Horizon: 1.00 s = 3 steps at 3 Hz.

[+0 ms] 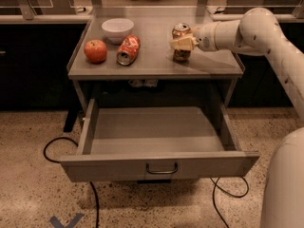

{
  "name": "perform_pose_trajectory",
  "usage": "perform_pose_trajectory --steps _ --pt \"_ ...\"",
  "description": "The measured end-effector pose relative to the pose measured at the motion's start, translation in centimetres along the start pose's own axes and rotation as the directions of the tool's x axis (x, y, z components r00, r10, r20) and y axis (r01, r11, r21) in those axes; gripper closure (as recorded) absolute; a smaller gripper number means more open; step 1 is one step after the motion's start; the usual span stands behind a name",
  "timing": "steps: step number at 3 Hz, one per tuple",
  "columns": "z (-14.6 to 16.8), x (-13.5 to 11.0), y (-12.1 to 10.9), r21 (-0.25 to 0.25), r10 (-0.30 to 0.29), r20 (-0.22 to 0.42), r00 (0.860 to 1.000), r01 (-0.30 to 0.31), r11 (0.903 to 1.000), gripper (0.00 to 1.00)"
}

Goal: Place orange can into top drawer

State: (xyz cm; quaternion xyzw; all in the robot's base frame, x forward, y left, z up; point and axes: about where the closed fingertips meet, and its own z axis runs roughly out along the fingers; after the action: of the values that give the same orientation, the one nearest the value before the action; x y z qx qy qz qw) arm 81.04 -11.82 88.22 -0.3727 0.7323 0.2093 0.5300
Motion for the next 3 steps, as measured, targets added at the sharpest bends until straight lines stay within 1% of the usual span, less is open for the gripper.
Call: perform_pose_trajectory --steps 1,2,3 --pt "0.0 0.0 0.0 0.0 0.0 0.0 1.0 0.0 1.0 0.9" --pt "-0.4 0.2 1.0 -0.019 0.006 -0.002 1.0 -0.006 0.9998 1.0" --pt "-3.7 -1.7 2.7 -0.008 0.011 0.03 0.999 -0.011 0.9999 1.0"
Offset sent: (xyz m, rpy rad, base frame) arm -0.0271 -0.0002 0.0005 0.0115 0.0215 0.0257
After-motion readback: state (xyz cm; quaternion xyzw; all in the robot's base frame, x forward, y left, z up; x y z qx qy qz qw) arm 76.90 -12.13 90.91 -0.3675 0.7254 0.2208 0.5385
